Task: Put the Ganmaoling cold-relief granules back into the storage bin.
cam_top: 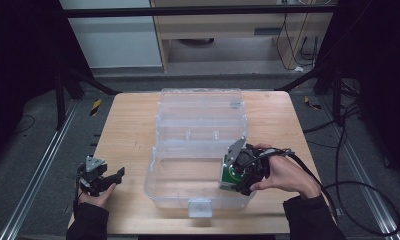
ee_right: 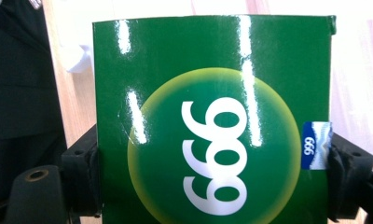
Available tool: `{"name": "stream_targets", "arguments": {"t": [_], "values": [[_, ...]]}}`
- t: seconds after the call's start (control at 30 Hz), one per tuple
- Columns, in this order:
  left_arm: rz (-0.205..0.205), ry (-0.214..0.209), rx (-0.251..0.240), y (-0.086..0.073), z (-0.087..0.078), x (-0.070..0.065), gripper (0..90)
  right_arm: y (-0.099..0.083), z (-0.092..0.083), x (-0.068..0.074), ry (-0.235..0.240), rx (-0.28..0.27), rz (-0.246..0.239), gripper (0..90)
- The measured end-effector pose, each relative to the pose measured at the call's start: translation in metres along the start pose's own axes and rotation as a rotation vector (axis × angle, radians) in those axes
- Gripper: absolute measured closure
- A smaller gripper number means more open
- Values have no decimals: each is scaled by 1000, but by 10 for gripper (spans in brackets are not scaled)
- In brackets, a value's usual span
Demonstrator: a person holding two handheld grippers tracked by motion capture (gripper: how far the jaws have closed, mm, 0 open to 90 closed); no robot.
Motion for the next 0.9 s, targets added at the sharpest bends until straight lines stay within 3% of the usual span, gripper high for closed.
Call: {"name": "stream_targets", "arguments": {"t": [0.27, 0.57, 0.77, 0.9], "values": [[0, 0, 0, 0, 0, 0, 303, -1, 11, 2, -1, 28, -23, 161], [0, 0, 1, 0, 0, 0, 303, -7, 22, 3, 20, 32, -8, 160], [-3, -2, -4, 0, -1, 1, 303, -7, 33, 4, 25, 60, -33, 157], [-6, -2, -6, 0, -1, 1, 303, -9, 39, 4, 29, 49, -15, 157]]}}
Point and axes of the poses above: each handheld gripper's, and its own axes: z roughly forward along the jaws, y roughly out of its top, x roughly to its left, the point moved 4 cm from there along z, roughly forward along the jaws, and after that the axes turned 4 degrees about -y, right-handed, at the moved point
